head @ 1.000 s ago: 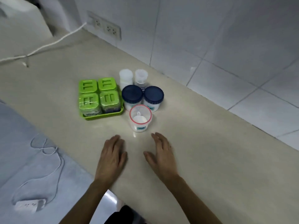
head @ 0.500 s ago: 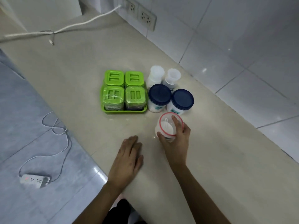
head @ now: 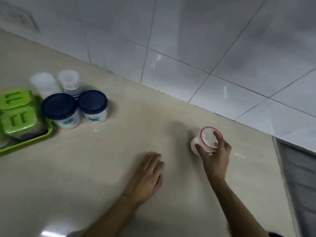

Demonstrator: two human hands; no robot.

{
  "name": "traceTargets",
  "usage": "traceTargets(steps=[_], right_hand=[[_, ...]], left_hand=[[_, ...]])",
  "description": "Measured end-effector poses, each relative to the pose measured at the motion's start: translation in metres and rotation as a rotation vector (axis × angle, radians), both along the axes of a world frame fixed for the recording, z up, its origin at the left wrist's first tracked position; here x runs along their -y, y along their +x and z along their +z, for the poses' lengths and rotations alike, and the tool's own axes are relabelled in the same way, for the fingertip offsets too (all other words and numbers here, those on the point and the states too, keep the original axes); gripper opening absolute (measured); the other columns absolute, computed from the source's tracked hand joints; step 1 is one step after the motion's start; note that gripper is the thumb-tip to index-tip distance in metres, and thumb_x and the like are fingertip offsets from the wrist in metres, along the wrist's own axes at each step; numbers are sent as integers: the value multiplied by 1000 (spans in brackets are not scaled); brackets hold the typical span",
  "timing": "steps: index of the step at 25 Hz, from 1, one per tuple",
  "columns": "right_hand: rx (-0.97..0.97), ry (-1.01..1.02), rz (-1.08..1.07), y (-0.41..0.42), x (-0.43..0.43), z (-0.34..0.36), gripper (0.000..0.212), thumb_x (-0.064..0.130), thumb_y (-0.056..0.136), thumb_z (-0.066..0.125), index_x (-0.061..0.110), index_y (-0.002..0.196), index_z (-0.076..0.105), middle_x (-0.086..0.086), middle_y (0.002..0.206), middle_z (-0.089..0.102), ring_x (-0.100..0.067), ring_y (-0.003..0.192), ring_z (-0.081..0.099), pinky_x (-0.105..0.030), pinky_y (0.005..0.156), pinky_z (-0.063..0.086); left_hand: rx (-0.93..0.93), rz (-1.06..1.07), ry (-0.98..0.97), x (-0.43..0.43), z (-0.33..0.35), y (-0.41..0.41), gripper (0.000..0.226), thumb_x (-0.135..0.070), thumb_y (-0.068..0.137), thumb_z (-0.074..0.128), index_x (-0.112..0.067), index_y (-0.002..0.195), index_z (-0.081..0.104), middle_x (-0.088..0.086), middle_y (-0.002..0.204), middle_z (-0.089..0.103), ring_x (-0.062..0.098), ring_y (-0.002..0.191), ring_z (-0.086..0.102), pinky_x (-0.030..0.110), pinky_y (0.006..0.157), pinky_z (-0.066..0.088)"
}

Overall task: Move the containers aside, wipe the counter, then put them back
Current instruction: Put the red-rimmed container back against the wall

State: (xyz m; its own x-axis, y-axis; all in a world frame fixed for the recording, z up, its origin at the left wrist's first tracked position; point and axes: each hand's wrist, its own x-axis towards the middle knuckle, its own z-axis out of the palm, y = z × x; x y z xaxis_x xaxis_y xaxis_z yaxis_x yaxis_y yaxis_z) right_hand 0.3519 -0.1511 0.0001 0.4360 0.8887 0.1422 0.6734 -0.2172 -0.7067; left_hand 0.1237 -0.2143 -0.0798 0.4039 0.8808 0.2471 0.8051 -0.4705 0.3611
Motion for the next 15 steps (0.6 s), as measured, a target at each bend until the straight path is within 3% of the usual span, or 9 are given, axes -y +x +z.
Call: traceTargets(steps=[6,12,15], right_hand=[[-71,51,-64,96,-54,-11,76,30,69,81,32,135,43,-8,131,42,-25,114,52,-26,93,38],[-86,31,-96,148,-95,-14,75,27,72,80,30,135,40,-13,131,41,-32,115,51,-28,92,37],[-34,41,-111,161,-109,-20,75,28,73,79,29,135,38,-15,132,41,-35,115,51,-35,96,41]], left_hand=[[-63,2,91,0,-23,13,52,-36,94,36,0,120,62,22,134,56,35,128,46,42,114,23],[29,30,69,-11,-22,17,53,-45,93,38,-3,118,58,21,132,55,32,129,43,29,119,17],[28,41,60,-10,-21,15,56,-47,93,39,-2,119,60,17,137,52,31,130,43,27,119,18]])
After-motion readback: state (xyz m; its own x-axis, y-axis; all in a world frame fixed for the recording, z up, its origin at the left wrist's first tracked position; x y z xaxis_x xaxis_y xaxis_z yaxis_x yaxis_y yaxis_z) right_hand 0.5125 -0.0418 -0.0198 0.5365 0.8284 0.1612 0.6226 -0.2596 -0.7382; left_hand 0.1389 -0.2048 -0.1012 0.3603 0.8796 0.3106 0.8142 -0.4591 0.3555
